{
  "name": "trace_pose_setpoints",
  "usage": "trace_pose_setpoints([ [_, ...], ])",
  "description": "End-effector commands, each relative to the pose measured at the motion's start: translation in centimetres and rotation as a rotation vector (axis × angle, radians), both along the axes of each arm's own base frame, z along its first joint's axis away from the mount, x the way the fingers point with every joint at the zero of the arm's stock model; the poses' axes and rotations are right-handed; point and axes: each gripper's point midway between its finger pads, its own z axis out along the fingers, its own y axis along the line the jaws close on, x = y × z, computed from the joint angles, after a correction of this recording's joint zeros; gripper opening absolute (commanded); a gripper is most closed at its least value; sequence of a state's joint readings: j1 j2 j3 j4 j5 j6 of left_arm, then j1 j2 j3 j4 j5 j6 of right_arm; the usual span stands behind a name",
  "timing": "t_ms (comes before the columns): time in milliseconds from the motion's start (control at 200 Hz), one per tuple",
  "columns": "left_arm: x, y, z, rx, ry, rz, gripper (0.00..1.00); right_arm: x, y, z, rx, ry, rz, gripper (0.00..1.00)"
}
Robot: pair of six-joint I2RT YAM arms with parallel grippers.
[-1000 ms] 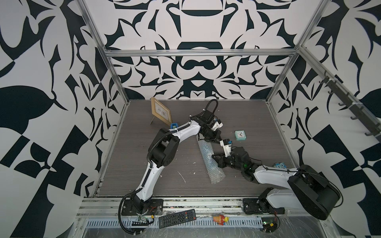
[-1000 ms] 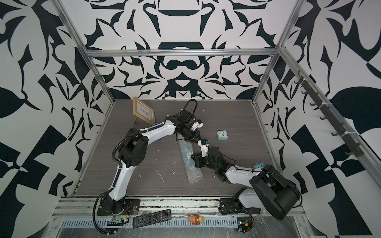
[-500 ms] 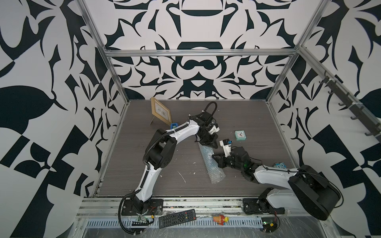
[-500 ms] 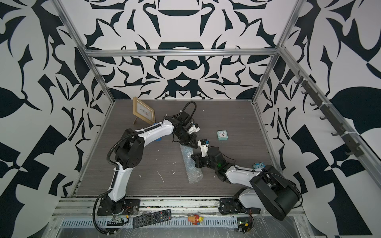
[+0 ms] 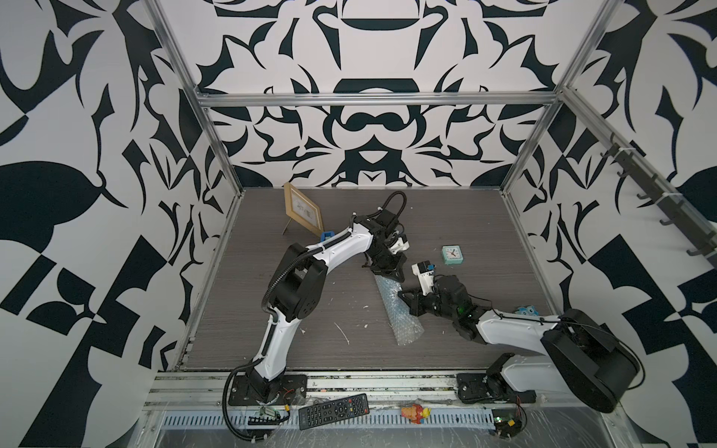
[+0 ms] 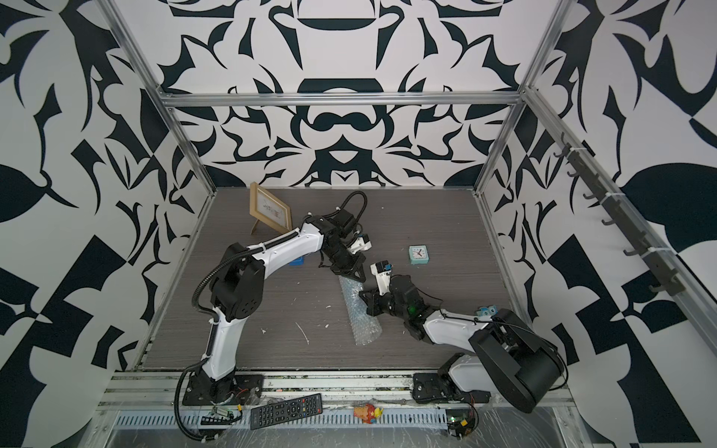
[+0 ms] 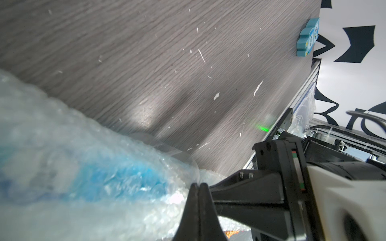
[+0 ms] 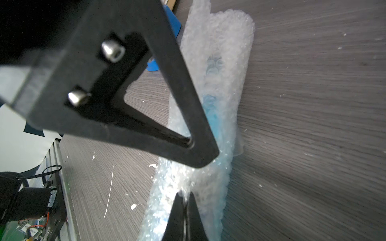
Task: Wrap wine bottles in bubble wrap
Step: Stick the tape on the bubble wrap.
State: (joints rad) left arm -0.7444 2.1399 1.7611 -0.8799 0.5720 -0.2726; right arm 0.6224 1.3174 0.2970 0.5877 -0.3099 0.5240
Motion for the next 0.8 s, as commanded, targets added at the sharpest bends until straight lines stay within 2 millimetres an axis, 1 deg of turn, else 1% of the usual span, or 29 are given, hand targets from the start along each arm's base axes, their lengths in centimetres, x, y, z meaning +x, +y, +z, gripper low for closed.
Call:
trace_pose_setpoints([
  [0,-0.6,0.6,2.1,0.004,0.005,-0.001,0.0,-2.4,-2.0,-5.2,-0.154,0.159,-0.001,0.0],
  [470,-0.9,1.2,4.0,-0.006,0.029,0.004,0.0,-2.3,-2.0,-5.7,-0.168,0.171,-0.001,0.0],
  [795,-1.4,1.9,3.9,0.008,0.053,0.013,0.0,-2.3,-2.3,-5.9,-0.176,0.172,-0.011,0.0],
])
